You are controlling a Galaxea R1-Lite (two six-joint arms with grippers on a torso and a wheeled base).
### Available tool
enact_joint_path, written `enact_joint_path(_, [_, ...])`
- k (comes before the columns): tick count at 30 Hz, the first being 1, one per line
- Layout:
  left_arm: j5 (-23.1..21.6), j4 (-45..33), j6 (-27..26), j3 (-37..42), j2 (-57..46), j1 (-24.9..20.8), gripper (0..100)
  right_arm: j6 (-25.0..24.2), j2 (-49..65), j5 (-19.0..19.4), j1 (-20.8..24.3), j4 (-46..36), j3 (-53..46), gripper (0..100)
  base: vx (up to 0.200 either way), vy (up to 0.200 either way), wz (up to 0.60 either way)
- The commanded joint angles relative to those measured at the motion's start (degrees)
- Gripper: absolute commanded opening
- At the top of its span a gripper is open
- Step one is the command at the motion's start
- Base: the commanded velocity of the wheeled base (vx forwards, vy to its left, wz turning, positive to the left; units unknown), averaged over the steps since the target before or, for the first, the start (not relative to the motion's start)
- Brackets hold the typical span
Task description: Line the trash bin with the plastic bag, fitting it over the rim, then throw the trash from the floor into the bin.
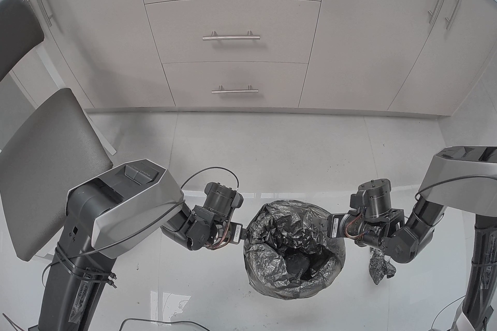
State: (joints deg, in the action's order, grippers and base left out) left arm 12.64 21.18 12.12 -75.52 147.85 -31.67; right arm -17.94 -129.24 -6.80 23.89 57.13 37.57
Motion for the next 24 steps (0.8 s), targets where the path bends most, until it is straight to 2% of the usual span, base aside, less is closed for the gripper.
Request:
enact_joint_path(1, [0.1, -0.17, 0.1, -0.42, -0.1, -0.23, 100, 0.01, -0.83, -0.23, 0.01, 1.23, -3.21, 100, 0.0, 0.0, 0.0])
enact_joint_path(15, [0.1, -0.08, 0.28, -0.33, -0.19, -0.32, 100, 0.01, -8.3, -0.49, -3.24, 1.67, -2.5, 100, 0.0, 0.0, 0.0])
enact_joint_path(24, [0.1, -0.17, 0.36, -0.07, -0.63, -0.32, 100, 0.19, -10.5, 1.35, -4.65, 3.87, -1.01, 100, 0.0, 0.0, 0.0])
